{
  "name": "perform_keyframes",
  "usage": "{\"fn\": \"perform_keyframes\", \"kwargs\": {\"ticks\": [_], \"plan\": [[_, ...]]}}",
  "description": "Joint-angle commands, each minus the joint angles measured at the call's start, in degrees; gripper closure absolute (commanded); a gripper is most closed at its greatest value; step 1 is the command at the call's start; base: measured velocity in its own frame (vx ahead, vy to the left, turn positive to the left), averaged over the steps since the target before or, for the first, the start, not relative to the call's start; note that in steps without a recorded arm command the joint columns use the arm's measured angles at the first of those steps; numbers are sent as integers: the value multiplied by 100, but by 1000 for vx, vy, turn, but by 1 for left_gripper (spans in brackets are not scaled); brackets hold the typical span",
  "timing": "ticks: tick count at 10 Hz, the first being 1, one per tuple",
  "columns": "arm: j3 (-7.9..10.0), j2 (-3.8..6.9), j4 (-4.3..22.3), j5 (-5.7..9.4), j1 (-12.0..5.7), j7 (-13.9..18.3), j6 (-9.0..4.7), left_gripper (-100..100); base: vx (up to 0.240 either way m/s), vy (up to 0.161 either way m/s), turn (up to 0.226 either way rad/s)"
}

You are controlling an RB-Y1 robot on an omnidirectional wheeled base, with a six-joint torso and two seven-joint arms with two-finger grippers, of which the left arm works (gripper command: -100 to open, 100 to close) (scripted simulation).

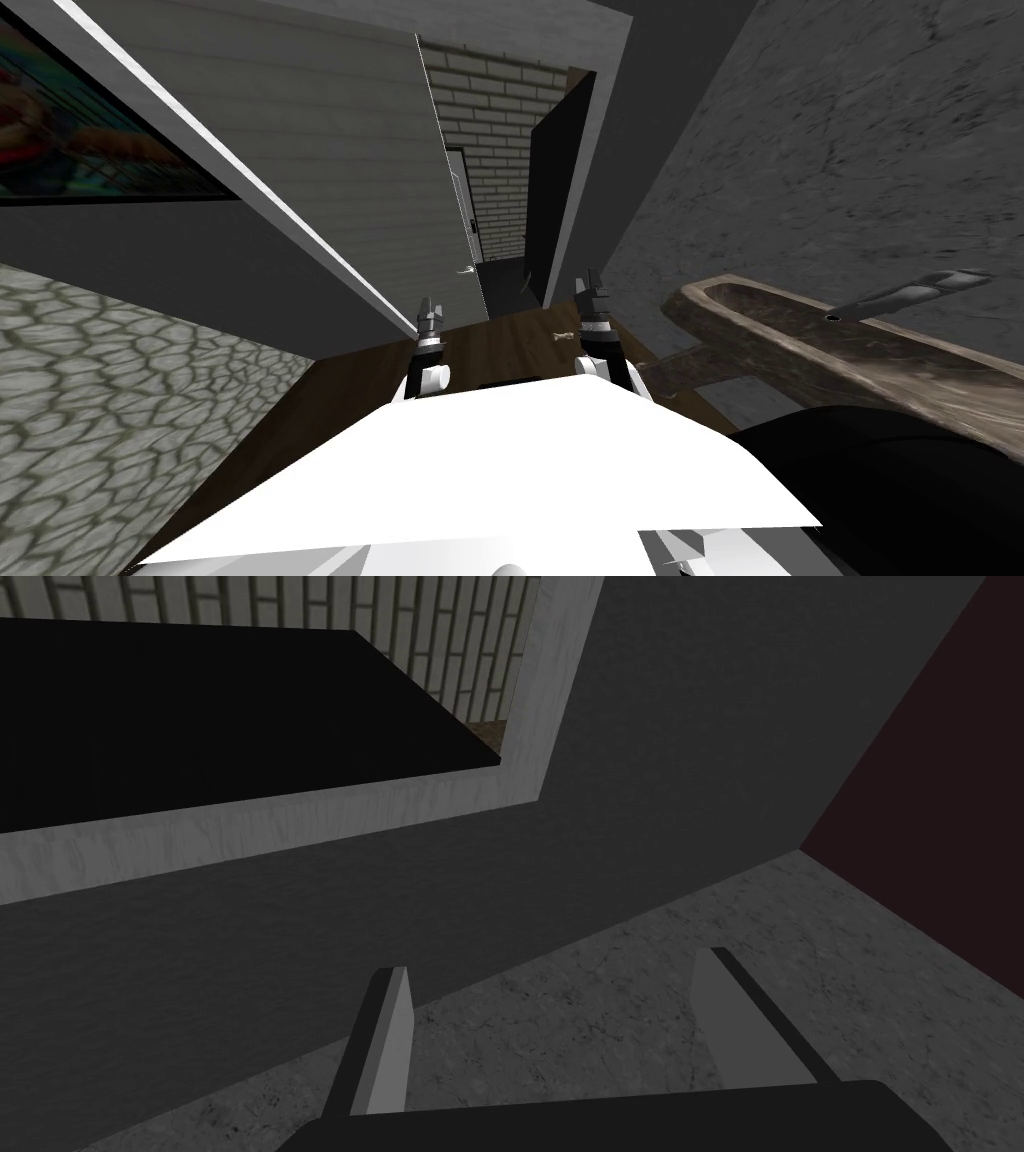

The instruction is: Push the door open

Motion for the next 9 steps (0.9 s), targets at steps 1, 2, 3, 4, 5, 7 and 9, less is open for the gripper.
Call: {"fn": "perform_keyframes", "kwargs": {"ticks": [1,2,3,4,5,7,9], "plan": [[7,46,242,37,-65,38,-77,-100,110,2,-3],[10,59,398,57,-125,49,-107,-100,96,0,3],[12,71,554,76,-186,60,-137,-100,95,-4,-1],[15,84,689,96,-246,71,-168,-100,102,-7,0],[18,96,865,115,-306,82,-198,-100,99,-4,1],[24,119,1177,154,-427,103,-258,-100,97,-3,0],[29,138,1489,193,-548,125,-319,-100,93,3,0]]}}
